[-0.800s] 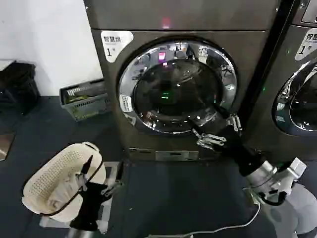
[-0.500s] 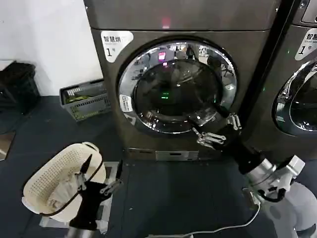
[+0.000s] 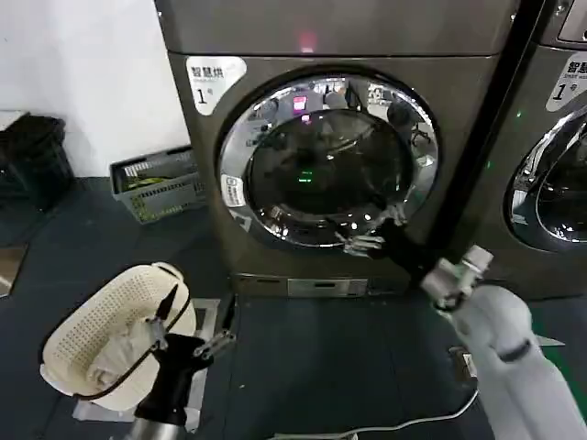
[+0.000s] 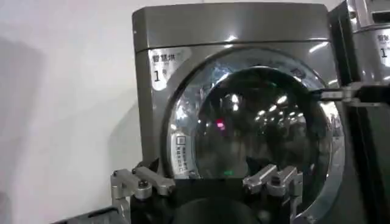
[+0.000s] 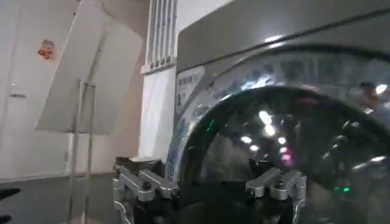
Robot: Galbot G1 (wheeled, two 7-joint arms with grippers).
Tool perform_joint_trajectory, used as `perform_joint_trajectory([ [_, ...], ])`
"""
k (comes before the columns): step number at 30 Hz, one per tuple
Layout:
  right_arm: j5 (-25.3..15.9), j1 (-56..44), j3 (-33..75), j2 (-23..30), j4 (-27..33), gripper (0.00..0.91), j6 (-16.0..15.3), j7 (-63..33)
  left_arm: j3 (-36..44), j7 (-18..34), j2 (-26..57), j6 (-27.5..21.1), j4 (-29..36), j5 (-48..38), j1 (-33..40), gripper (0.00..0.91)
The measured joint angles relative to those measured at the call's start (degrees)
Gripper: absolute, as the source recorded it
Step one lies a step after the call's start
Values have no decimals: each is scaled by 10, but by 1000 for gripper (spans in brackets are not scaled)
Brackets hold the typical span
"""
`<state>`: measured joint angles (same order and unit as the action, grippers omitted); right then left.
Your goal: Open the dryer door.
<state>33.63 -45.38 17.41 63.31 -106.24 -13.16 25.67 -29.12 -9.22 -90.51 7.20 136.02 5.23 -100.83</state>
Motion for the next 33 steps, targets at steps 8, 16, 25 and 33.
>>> perform_joint_trajectory([
  [8,-32,75,-74,26,86,907,-11,7,-1,-5,-7,-14,2,-3,1,907],
  [16,-78,123,-111,53,149,907,29,31,-3,-14,-7,-31,6,-8,0,907],
  [25,-85,155,-134,82,195,907,33,36,-3,-24,-9,-31,5,-14,0,907],
  [33,-99,175,-155,105,228,907,34,36,-5,-26,-8,-32,5,-14,-1,907],
])
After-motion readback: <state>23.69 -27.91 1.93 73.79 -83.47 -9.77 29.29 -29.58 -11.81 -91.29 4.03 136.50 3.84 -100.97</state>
